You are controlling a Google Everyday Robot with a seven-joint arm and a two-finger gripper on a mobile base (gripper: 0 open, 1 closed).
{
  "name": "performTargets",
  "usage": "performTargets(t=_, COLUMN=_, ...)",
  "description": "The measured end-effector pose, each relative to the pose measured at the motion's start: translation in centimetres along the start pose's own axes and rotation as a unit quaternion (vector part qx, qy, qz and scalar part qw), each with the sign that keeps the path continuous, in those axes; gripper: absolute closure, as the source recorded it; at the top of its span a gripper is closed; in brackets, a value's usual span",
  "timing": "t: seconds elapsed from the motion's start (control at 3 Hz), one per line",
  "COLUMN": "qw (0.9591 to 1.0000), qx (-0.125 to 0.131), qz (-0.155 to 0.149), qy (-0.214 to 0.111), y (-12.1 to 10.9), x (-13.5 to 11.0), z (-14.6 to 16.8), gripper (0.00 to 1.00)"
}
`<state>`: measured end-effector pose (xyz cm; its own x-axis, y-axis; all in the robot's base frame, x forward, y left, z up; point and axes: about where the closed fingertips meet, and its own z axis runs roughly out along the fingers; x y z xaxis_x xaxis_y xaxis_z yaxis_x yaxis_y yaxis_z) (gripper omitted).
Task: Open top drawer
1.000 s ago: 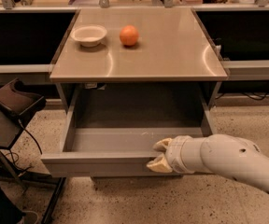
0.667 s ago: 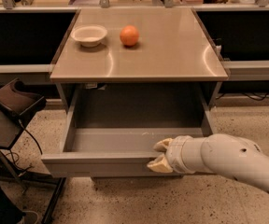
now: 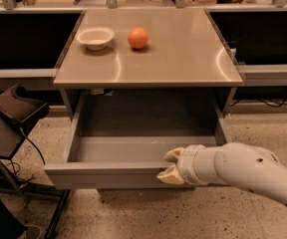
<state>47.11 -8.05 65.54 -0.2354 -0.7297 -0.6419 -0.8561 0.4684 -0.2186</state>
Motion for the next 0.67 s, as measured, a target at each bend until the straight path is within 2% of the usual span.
performTargets(t=0.67, qw=1.0, qx=0.0, qz=0.0, qy=0.0, y=0.0, x=0.0, z=0.0, gripper=0.13)
